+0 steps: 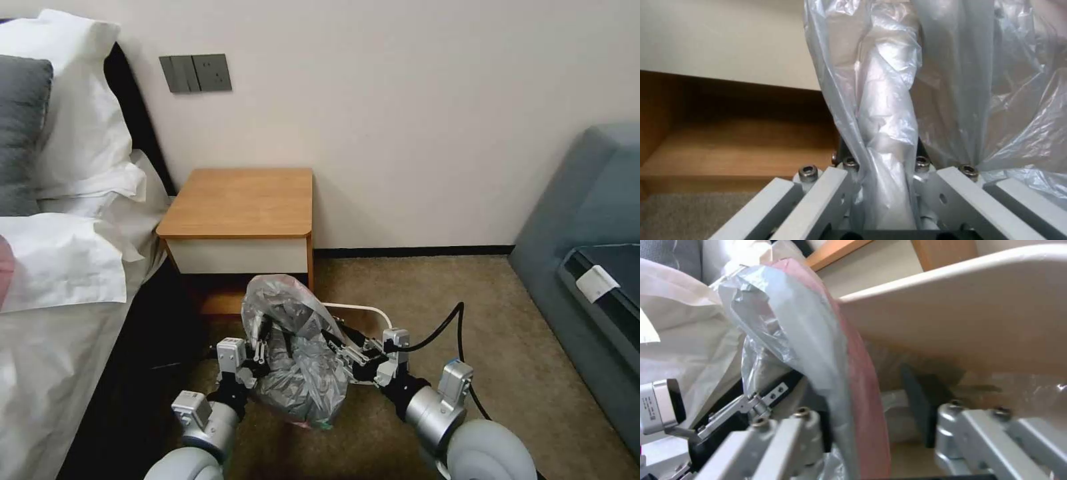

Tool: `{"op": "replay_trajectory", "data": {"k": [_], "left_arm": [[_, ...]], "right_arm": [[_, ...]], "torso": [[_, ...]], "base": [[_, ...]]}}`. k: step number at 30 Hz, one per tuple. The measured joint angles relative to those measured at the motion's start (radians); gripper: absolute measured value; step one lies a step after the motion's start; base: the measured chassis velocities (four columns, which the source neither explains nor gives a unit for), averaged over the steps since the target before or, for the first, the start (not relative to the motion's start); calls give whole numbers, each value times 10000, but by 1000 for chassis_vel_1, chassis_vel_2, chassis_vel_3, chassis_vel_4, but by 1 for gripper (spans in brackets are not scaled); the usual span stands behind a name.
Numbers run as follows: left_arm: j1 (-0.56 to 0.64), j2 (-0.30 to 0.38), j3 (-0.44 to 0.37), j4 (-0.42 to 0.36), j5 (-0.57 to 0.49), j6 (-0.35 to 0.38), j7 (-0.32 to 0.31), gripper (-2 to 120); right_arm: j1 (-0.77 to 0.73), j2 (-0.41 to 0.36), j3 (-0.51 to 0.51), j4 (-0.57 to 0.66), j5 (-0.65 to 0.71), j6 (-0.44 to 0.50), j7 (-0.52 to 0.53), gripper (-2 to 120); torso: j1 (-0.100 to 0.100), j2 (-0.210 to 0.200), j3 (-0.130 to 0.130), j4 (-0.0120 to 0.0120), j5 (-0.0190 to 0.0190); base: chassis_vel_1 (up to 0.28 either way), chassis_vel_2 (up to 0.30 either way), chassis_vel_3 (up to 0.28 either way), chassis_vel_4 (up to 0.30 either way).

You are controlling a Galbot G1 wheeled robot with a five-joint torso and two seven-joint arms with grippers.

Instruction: Pick up the garbage bag from the table and place it over the trash can.

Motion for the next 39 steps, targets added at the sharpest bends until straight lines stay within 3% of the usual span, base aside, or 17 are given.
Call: {"op": "replay_trajectory", "data": {"k": [10,17,23,30,33,39], "left_arm": [[4,-53,14,74,-50,12,-151,5],[-19,-98,16,180,-123,82,-268,5],[-3,-135,32,222,-138,99,-283,5],[67,-199,61,172,-137,-37,-98,5],[140,-244,37,131,-219,-238,108,5],[145,-367,-97,81,-830,-465,373,5]], "right_arm": [[-120,14,215,231,-327,173,-104,0],[-136,-184,551,735,-292,173,-120,0],[595,-911,866,1287,196,93,142,0],[2730,-1889,711,259,816,-425,620,0],[3665,-2239,556,-317,1559,-1211,1103,0],[3890,-2680,650,-644,2367,-1907,1416,0]], "torso": [[0,0,0,0,0],[0,-1,0,-1,1],[0,-1,0,-1,1],[0,0,1,1,2],[0,0,1,2,3],[0,0,1,1,2]], "base": [[0,0,0,0],[0,0,0,0],[0,0,0,0],[0,0,0,0],[0,0,0,0],[0,0,0,0]]}}
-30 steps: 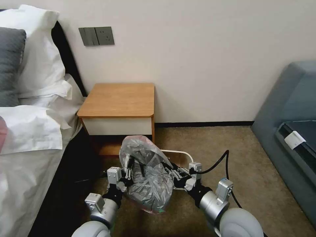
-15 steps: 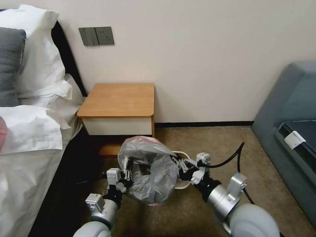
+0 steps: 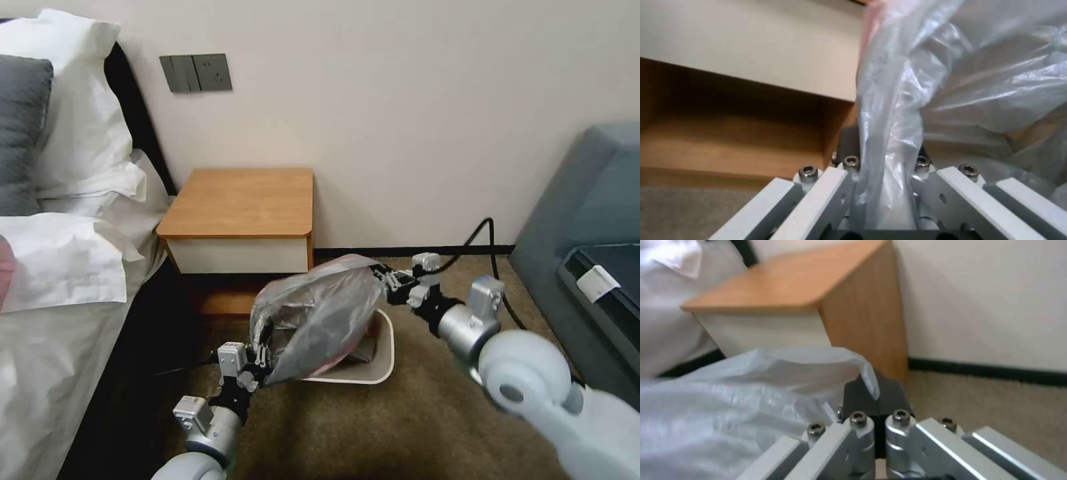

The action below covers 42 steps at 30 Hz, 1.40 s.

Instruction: Pick up the garbage bag from the table and place it over the trash can.

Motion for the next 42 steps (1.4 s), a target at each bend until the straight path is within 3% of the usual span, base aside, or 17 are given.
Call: {"op": "replay_trajectory", "data": {"k": [16,20,26,27,30,33,35,42], "left_arm": [[-264,-99,-53,102,-1092,151,45,5],[-275,-90,-65,160,-1106,158,84,5],[-316,-62,-88,168,-1174,172,84,5],[-316,-62,-88,168,-1174,172,84,5],[-321,-103,-82,190,-1086,180,59,5],[-319,-110,-81,223,-989,177,59,5],[-281,-109,-38,364,-450,12,185,5],[-212,-119,-24,526,180,-243,410,5]], "right_arm": [[-1242,-331,676,1577,1571,-140,1347,0],[-1394,-331,755,2078,2014,-488,2251,0],[-1679,-123,858,2351,2274,-941,3397,25],[-1679,-123,858,2351,2274,-941,3397,25],[-2094,74,1036,2603,2147,-593,3916,40],[-2165,140,1079,2672,2021,-318,3875,46],[-2282,226,1092,2659,1119,655,3006,65],[-2197,243,1214,2686,1262,1164,2507,90]], "torso": [[0,0,-1,-2,-2],[0,0,-1,-1,-3],[0,0,-1,0,-2],[0,0,-1,0,-2],[0,0,-1,-1,-2],[0,0,-1,-1,-2],[0,0,-1,-1,-3],[0,0,-1,-1,-1]], "base": [[0,0,0,0],[0,0,0,0],[0,0,0,0],[0,0,0,0],[0,0,0,0],[0,0,0,0],[0,0,0,0],[0,0,0,0]]}}
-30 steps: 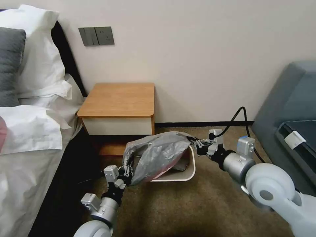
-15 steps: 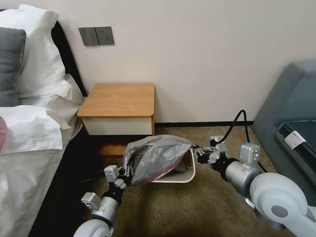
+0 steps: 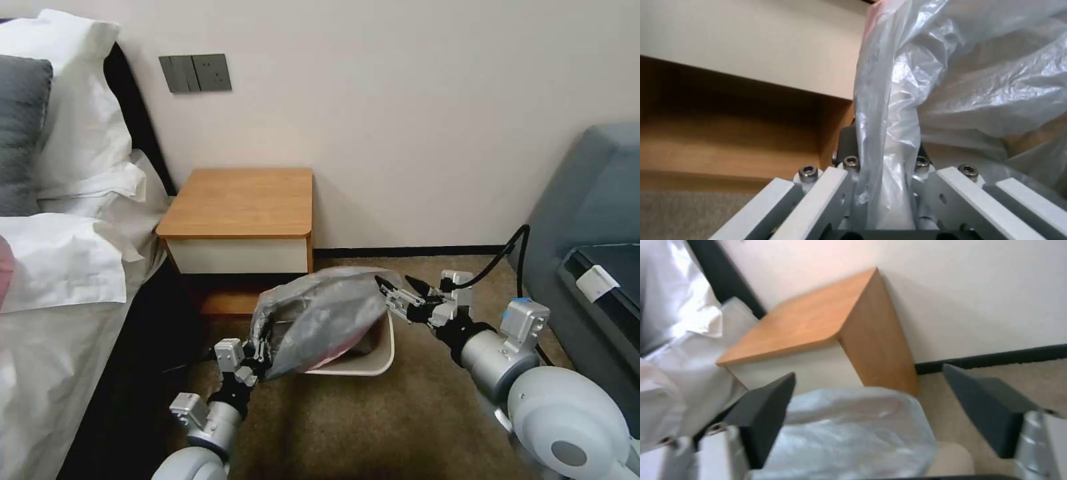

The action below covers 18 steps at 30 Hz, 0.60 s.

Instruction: Pick up the garbage bag from the table and place it over the trash can.

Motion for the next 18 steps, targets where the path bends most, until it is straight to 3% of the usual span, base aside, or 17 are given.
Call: {"op": "replay_trajectory", "data": {"k": [2,5,11,13,15,18], "left_arm": [[30,-17,-8,8,-23,-1,-4,5],[33,-21,-19,8,-119,-2,-26,5],[65,-35,-49,-122,-511,12,-156,5],[79,-42,-49,-142,-560,13,-166,5],[152,-53,-51,-219,-759,24,-181,5],[205,-52,-51,-277,-848,25,-181,5]], "right_arm": [[-75,-31,186,208,586,-17,142,98],[-161,-38,349,326,1073,-97,358,100],[-473,234,1329,377,3115,-336,1867,100],[-512,323,1545,377,3504,-337,2055,100],[-586,678,2037,377,4772,-350,2357,100],[-579,955,2066,377,5228,-340,2328,100]], "torso": [[0,0,0,1,0],[0,0,0,0,-2],[-1,0,0,-1,0],[0,0,0,0,0],[0,0,0,-1,0],[0,0,0,0,-1]], "base": [[0,0,0,0],[0,0,0,0],[0,0,0,0],[0,0,0,0],[0,0,0,0],[0,0,0,0]]}}
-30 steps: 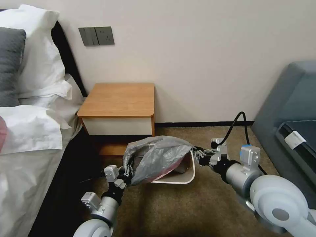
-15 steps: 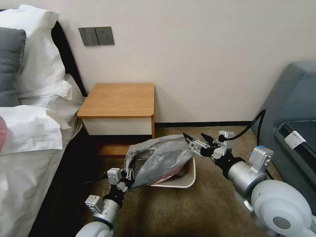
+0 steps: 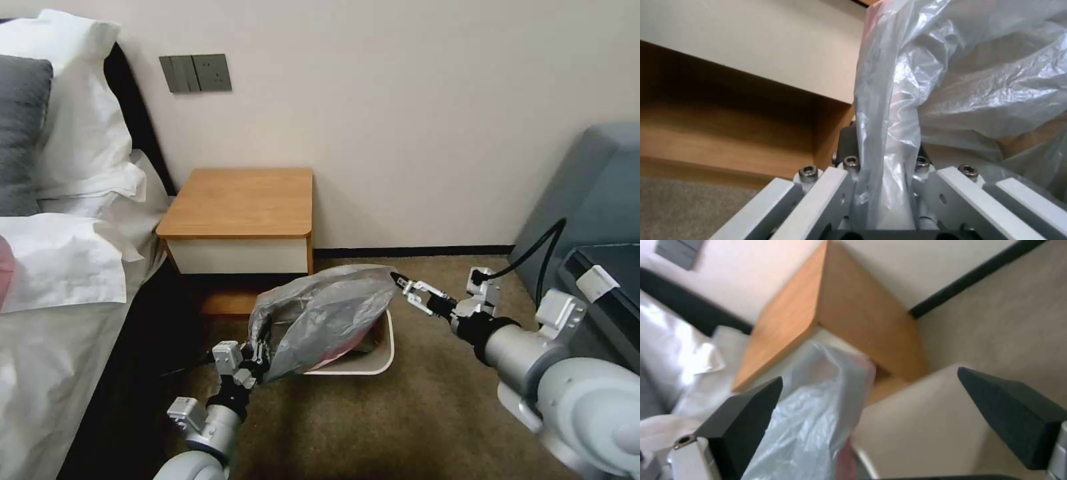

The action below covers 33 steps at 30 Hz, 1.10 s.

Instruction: Pick up the garbage bag from the table and place it over the trash can.

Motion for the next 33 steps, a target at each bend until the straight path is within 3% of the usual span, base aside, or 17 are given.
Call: {"op": "replay_trajectory", "data": {"k": [4,11,30,33], "left_arm": [[40,15,-6,-53,-78,0,0,5],[75,5,-8,-57,-215,-2,2,5],[-121,-20,31,92,-417,5,-39,5],[-141,-30,32,100,-433,5,-81,5]], "right_arm": [[102,435,-428,0,-113,6,-259,99],[165,839,-818,-56,-779,-6,-815,75],[109,1298,-877,-432,-602,139,-987,5],[68,1302,-860,-432,-618,167,-982,0]], "torso": [[0,0,0,1,0],[0,0,0,0,-1],[0,0,1,0,0],[0,1,1,1,0]], "base": [[0,0,0,0],[0,0,0,0],[0,0,0,0],[0,0,0,0]]}}
